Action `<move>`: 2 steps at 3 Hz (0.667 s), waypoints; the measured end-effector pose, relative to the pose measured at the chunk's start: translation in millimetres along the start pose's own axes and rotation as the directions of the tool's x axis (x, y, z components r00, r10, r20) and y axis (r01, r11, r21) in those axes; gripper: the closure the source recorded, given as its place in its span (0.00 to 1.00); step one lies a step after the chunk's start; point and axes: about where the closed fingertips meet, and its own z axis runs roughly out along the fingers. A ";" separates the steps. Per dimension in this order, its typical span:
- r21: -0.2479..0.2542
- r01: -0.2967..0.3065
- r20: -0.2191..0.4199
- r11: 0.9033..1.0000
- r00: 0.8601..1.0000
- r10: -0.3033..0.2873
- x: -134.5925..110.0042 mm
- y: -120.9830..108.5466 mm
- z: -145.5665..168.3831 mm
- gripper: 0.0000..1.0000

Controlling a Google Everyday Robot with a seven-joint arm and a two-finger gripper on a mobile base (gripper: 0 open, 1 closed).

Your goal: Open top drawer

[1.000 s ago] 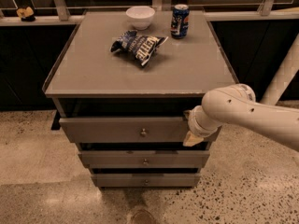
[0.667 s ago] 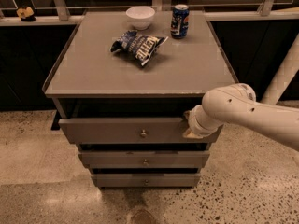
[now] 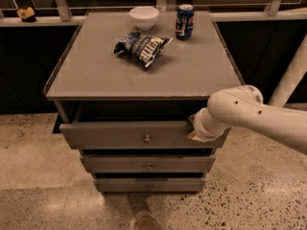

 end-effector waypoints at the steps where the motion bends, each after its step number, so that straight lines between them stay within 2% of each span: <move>1: 0.016 -0.003 -0.001 1.000 1.000 0.003 1.8 0.0 -6.5 1.00; 2: 0.017 -0.003 -0.001 1.000 1.000 0.003 1.4 -0.4 -8.7 1.00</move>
Offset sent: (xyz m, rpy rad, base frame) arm -0.1455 -0.0490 0.0166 -0.0724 -0.0487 -0.0675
